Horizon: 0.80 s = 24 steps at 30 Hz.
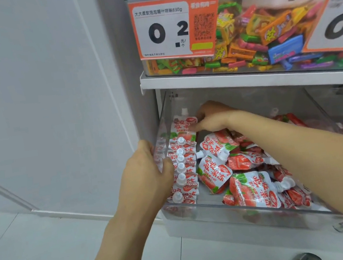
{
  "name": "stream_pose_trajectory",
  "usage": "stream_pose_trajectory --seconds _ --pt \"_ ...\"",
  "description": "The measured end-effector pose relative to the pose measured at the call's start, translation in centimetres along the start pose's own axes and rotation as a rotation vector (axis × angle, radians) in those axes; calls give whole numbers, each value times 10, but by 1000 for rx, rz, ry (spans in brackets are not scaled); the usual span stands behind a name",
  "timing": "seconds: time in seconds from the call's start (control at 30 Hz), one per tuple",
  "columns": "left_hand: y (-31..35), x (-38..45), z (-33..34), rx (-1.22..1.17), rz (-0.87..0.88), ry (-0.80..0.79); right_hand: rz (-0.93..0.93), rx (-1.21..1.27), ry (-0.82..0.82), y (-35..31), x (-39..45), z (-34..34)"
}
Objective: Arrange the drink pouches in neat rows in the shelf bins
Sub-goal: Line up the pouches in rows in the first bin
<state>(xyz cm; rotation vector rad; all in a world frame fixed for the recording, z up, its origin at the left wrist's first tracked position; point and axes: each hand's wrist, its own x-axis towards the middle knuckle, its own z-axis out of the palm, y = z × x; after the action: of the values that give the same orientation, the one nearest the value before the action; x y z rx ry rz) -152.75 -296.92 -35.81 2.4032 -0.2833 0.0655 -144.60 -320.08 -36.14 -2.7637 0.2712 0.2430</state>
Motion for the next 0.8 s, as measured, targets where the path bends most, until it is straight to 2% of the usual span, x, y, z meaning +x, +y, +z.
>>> stream_pose_trajectory --seconds 0.13,0.23,0.3,0.43,0.8 --pt "-2 2 1 10 2 23 -41 286 69 9 3 8" --pt "-4 3 2 23 13 38 -203 171 90 6 -1 11" --pt "-4 2 2 24 19 38 -293 77 49 6 -4 9" --pt "-4 0 1 4 28 30 -167 288 -152 10 -1 2" --pt "-3 2 3 16 39 38 -66 429 -342 0 8 0"
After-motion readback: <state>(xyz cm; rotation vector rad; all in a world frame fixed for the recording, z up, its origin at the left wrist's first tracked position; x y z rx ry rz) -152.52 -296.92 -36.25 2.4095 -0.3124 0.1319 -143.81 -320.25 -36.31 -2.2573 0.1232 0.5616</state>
